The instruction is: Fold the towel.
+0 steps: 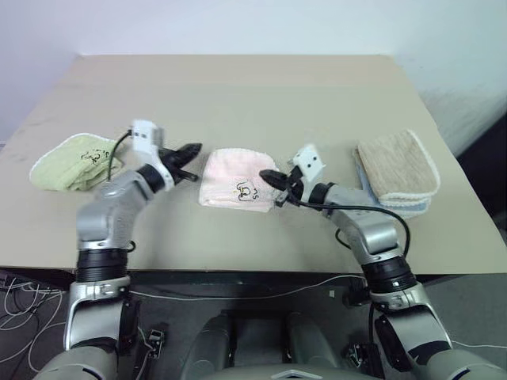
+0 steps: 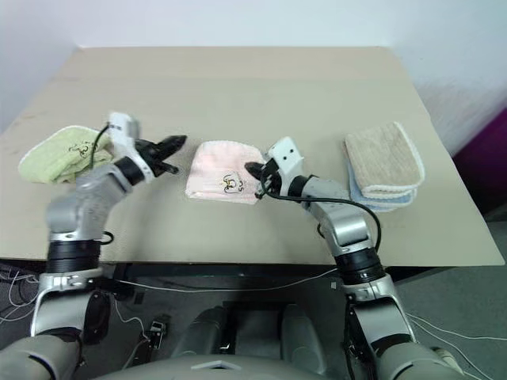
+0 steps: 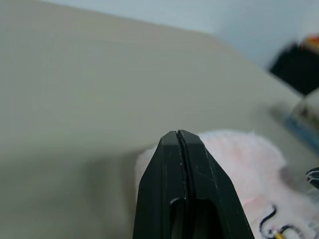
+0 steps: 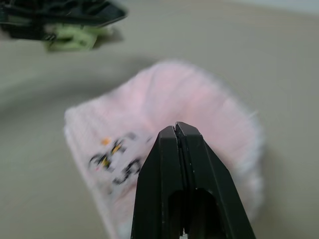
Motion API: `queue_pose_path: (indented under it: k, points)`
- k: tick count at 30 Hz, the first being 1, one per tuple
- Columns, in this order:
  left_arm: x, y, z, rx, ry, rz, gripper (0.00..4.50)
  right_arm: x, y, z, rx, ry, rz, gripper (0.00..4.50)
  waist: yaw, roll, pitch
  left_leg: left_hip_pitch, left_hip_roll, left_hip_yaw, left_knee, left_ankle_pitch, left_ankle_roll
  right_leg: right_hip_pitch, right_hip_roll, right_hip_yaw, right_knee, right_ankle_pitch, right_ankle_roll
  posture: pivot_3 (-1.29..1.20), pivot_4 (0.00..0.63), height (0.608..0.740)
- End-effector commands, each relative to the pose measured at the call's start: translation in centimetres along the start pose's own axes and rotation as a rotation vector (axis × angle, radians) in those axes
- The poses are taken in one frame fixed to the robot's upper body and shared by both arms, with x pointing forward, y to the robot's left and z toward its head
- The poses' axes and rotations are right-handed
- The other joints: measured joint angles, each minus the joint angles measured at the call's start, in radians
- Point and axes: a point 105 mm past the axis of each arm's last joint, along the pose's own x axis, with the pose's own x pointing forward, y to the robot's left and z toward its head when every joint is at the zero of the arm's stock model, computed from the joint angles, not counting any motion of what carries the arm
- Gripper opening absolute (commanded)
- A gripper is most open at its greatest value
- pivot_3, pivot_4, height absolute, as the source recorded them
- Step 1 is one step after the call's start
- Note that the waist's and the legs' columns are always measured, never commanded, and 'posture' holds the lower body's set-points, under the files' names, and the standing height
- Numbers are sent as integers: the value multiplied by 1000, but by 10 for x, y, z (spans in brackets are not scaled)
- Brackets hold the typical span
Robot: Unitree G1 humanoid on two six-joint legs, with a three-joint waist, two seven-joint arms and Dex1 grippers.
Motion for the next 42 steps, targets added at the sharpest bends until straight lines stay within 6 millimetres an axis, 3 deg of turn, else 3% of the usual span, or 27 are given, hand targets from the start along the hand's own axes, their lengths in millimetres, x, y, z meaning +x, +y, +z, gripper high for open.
queue_pose_path:
  k: [1, 6, 11, 12, 17, 20, 35, 38, 42]
  points:
    - [-11, 9, 0, -231, 21, -23, 889, -7, -4, 20, -39, -61, -25, 0, 1, 0, 0, 0, 0, 0, 0, 0, 0, 0, 0, 0, 0, 0, 0, 0, 150, 740]
    - [-16, 24, -19, -481, 70, -15, 2539, -9, -6, 24, -46, -75, -49, 0, 2, 0, 0, 0, 0, 0, 0, 0, 0, 0, 0, 0, 0, 0, 0, 0, 150, 740]
    - [-10, 19, -42, -555, 194, -27, 4278, -10, -1, 21, -47, -77, -56, 0, 2, 0, 0, 0, 0, 0, 0, 0, 0, 0, 0, 0, 0, 0, 0, 0, 150, 740]
    - [-8, 18, -46, -567, 212, -32, 4464, -10, 0, 21, -46, -77, -58, 0, 2, 0, 0, 0, 0, 0, 0, 0, 0, 0, 0, 0, 0, 0, 0, 0, 150, 740]
    - [-4, -6, -76, -589, 354, -88, 4464, -14, 0, 20, -42, -78, -79, 0, 2, 0, 0, 0, 0, 0, 0, 0, 0, 0, 0, 0, 0, 0, 0, 0, 150, 740]
    - [-2, -9, -90, -604, 403, -74, 4464, -16, -1, 20, -44, -78, -90, 0, 6, 0, 0, 0, -1, 0, 0, 0, 0, 0, -1, 0, 0, 0, 0, 0, 150, 740]
    - [3, -58, -120, -632, 527, -202, 4464, -14, 1, 23, -64, -75, -79, 0, 14, 0, -1, 0, -2, -1, 0, 0, 0, 2, -2, -1, -1, 0, 0, 0, 150, 740]
    - [4, -58, -119, -645, 511, -196, 3908, -14, 1, 23, -65, -72, -80, 0, 15, 0, -1, 1, -2, -1, 0, 0, 0, 2, -2, -1, -1, 0, 0, 0, 150, 740]
    - [5, -59, -117, -650, 497, -201, 2542, -15, 2, 22, -65, -72, -81, 0, 12, 0, -1, 1, -2, -1, 0, 0, 0, 2, -2, -1, -1, 0, 0, 0, 150, 740]
